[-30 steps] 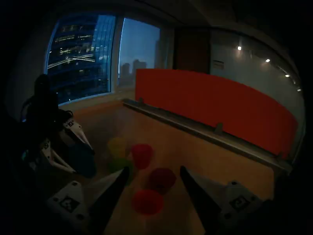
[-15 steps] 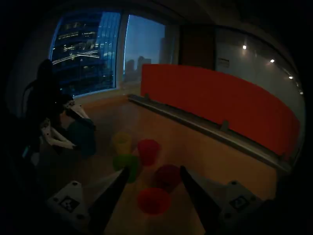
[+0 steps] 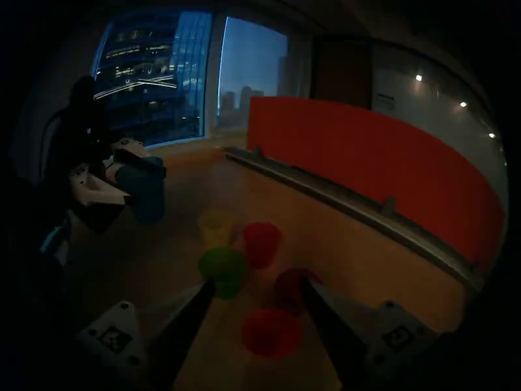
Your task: Pour water
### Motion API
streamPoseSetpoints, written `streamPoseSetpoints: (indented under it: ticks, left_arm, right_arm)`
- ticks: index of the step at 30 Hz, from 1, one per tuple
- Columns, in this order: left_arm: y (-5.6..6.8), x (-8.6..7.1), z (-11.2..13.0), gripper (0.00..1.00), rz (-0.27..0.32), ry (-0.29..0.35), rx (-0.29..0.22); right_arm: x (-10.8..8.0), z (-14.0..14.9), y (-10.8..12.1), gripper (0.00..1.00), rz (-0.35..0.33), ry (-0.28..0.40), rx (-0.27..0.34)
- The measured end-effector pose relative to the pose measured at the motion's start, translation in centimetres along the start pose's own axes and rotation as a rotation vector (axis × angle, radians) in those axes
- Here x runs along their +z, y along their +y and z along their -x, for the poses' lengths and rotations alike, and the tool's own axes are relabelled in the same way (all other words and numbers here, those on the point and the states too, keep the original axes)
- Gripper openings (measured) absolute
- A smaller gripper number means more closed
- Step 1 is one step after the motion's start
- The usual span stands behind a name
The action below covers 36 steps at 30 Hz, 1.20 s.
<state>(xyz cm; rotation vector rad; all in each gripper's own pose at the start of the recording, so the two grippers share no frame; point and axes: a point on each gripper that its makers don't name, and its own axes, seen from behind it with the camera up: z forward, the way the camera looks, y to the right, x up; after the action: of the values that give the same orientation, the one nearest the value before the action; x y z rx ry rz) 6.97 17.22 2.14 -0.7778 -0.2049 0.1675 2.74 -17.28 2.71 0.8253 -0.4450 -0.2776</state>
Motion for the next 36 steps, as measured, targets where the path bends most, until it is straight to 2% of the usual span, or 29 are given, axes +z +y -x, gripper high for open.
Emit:
streamPoseSetpoints:
  ticks: [13,20,36]
  left_arm:
    - [-2.0,-1.6,-1.8,0.86,-0.054,0.043,-0.013]
    - [-2.5,-2.1,-2.1,0.86,-0.071,0.046,-0.008]
    - [-3.1,-3.0,-2.2,0.86,-0.093,0.048,-0.006]
  right_arm:
    - [3.2,2.1,-2.8,1.0,-0.082,-0.06,-0.027]
    - [5.0,2.6,-3.7,1.0,-0.109,-0.083,-0.024]
    - [8.8,3.7,-4.5,1.0,-0.12,-0.129,-0.021]
